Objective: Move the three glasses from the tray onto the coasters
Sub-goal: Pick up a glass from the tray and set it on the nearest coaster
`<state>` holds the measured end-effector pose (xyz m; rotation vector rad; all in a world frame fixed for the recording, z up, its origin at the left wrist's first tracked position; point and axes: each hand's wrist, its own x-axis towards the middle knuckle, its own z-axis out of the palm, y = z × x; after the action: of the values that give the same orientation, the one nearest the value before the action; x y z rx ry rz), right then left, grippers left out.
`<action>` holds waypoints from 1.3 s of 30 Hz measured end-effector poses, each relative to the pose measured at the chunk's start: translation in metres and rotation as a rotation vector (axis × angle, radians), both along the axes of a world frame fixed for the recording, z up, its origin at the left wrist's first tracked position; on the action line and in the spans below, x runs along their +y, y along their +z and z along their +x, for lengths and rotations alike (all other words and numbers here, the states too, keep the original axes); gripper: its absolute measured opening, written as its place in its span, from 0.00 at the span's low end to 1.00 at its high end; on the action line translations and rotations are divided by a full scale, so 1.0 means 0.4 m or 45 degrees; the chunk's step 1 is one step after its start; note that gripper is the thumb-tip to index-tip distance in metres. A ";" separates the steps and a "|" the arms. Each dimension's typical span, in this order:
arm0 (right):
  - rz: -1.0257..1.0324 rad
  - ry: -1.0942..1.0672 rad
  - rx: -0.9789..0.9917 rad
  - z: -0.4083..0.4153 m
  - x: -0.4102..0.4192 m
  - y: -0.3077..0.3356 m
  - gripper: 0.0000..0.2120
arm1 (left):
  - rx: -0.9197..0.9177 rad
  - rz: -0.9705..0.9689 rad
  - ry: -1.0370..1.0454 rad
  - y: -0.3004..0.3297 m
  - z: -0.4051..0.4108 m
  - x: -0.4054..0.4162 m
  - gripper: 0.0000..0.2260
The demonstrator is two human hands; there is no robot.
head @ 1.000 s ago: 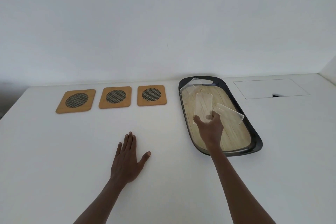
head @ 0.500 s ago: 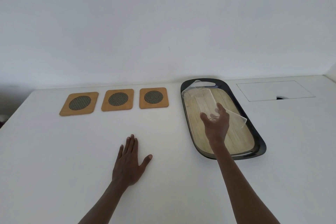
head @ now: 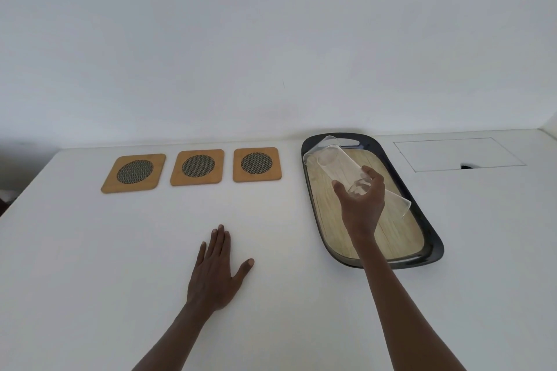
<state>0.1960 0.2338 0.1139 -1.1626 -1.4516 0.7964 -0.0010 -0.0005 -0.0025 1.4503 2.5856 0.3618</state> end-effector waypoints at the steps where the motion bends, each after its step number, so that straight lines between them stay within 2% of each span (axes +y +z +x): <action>1: 0.008 0.005 -0.005 0.000 0.001 0.001 0.31 | 0.000 0.000 -0.001 -0.001 0.000 0.001 0.45; 16: 0.068 0.057 0.120 -0.027 0.026 0.025 0.33 | -0.081 0.005 -0.033 0.001 -0.022 0.016 0.45; 23: 0.109 0.113 0.079 -0.055 0.042 0.044 0.32 | -0.024 0.059 -0.015 0.028 -0.108 0.072 0.45; 30: 0.166 0.172 0.004 -0.125 0.062 0.060 0.34 | -0.027 0.039 0.067 0.026 -0.176 0.124 0.44; 39: 0.107 0.298 -0.002 -0.258 0.098 0.063 0.35 | -0.007 0.027 0.120 -0.017 -0.184 0.133 0.45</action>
<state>0.0927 0.2731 0.1393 -0.9407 -1.6263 0.8850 -0.0744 0.0526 -0.0091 1.3356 2.6599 0.4057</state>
